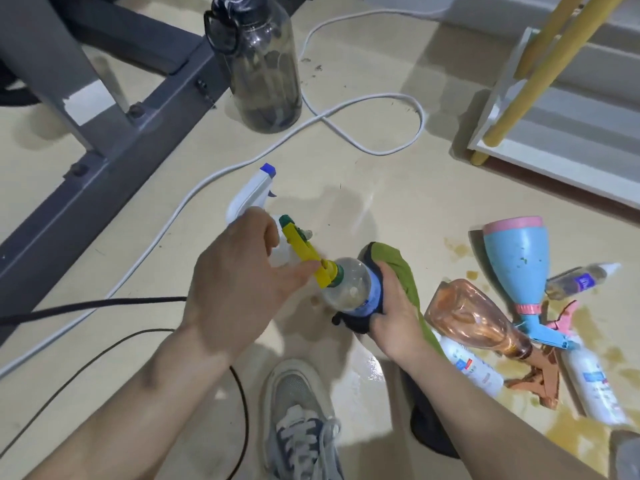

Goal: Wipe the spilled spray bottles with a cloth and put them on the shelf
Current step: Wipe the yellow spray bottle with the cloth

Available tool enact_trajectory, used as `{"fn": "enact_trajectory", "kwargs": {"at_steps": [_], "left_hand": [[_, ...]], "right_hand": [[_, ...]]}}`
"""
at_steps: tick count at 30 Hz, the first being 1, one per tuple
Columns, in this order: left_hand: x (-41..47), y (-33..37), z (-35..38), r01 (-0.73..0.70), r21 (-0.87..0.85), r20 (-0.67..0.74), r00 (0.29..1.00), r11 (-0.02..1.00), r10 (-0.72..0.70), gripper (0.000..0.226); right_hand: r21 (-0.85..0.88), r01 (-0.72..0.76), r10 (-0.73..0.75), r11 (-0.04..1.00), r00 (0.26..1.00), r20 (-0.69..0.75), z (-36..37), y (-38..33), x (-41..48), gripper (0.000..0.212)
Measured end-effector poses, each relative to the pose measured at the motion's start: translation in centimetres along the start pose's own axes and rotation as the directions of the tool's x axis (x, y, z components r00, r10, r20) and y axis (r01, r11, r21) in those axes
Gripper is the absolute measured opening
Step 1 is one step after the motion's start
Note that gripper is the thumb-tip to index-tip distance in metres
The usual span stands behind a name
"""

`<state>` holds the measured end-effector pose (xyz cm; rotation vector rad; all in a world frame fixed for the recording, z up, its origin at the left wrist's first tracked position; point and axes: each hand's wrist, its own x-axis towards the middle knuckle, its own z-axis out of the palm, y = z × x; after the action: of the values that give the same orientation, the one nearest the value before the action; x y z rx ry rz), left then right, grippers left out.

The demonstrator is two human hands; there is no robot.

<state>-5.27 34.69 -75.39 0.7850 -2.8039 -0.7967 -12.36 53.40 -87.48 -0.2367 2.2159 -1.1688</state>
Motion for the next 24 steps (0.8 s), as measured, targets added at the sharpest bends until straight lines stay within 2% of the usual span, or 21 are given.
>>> {"fn": "enact_trajectory", "kwargs": {"at_steps": [1, 2, 3, 5, 6, 7, 9, 10, 12, 14, 16, 18, 19, 20, 22, 24], "left_hand": [[0.4, -0.4, -0.2, -0.173, 0.027, 0.004, 0.985, 0.985, 0.173, 0.040], [0.8, -0.8, -0.2, -0.348, 0.111, 0.078, 0.937, 0.931, 0.341, 0.045], [1.1, -1.3, 0.1, -0.507, 0.203, 0.179, 0.860, 0.838, 0.477, 0.048], [1.9, -1.7, 0.9, -0.671, 0.312, 0.346, 0.740, 0.673, 0.577, 0.024], [2.1, -1.4, 1.0, -0.696, 0.367, 0.389, 0.718, 0.618, 0.578, 0.009], [2.2, -0.7, 1.0, -0.673, 0.418, 0.411, 0.739, 0.610, 0.534, 0.008], [2.2, 0.7, 0.9, -0.585, 0.523, 0.401, 0.811, 0.620, 0.426, 0.031], [2.3, 1.7, 0.8, -0.567, 0.565, 0.382, 0.824, 0.600, 0.419, 0.042], [1.9, 3.6, 0.7, -0.547, 0.614, 0.378, 0.837, 0.569, 0.397, 0.053], [1.3, 4.1, 2.4, -0.512, 0.581, 0.337, 0.859, 0.633, 0.385, 0.042], [0.7, 4.2, 3.0, -0.457, 0.487, 0.280, 0.889, 0.744, 0.362, 0.036], [0.8, 4.7, 2.8, -0.405, 0.466, 0.218, 0.914, 0.786, 0.342, 0.036], [0.9, 4.5, 3.2, -0.403, 0.449, 0.236, 0.914, 0.798, 0.329, 0.033], [0.7, 4.7, 3.3, -0.362, 0.389, 0.268, 0.924, 0.847, 0.272, 0.034], [1.0, 5.6, 3.5, -0.330, 0.349, 0.276, 0.931, 0.877, 0.241, 0.044], [1.8, 5.8, 3.7, -0.280, 0.319, 0.242, 0.948, 0.905, 0.208, 0.048]], "right_hand": [[-0.007, 0.004, -0.004, 1.000, 1.000, -0.004, 0.1, 0.0, -0.1, 0.101], [-0.036, 0.025, -0.026, 0.999, 1.000, -0.001, 0.1, 0.1, -0.1, 0.096], [-0.055, 0.031, -0.031, 0.998, 1.000, 0.001, 0.1, 0.2, -0.1, 0.092], [0.001, -0.003, 0.003, 1.000, 1.000, -0.026, 0.1, 0.2, 0.2, 0.088], [0.110, -0.032, 0.038, 0.993, 0.998, -0.050, 0.0, -0.2, 0.2, 0.087], [0.246, -0.061, 0.084, 0.967, 0.993, -0.084, -0.2, -0.7, 0.3, 0.084], [0.454, -0.037, 0.109, 0.891, 0.985, -0.134, -0.3, -2.3, -0.3, 0.079], [0.499, 0.007, 0.079, 0.867, 0.985, -0.153, 0.1, -3.2, -0.9, 0.079], [0.500, 0.116, -0.062, 0.858, 0.990, -0.124, 1.0, -4.8, -2.9, 0.084], [0.404, 0.202, -0.176, 0.892, 0.979, -0.102, 1.9, -5.6, -4.8, 0.085], [0.244, 0.241, -0.214, 0.939, 0.968, -0.133, 2.0, -5.4, -4.5, 0.079], [-0.017, 0.235, -0.234, 0.972, 0.952, -0.196, 1.5, -3.9, -2.1, 0.076], [-0.053, 0.191, -0.198, 0.980, 0.956, -0.215, 1.1, -3.1, -0.9, 0.077], [0.018, 0.131, -0.124, 0.991, 0.969, -0.215, 0.9, -2.4, 0.1, 0.076], [0.153, 0.044, -0.010, 0.987, 0.977, -0.212, 1.1, -1.1, 0.8, 0.076], [0.280, 0.044, 0.007, 0.959, 0.984, -0.180, 1.8, -2.6, -0.4, 0.082]]}}
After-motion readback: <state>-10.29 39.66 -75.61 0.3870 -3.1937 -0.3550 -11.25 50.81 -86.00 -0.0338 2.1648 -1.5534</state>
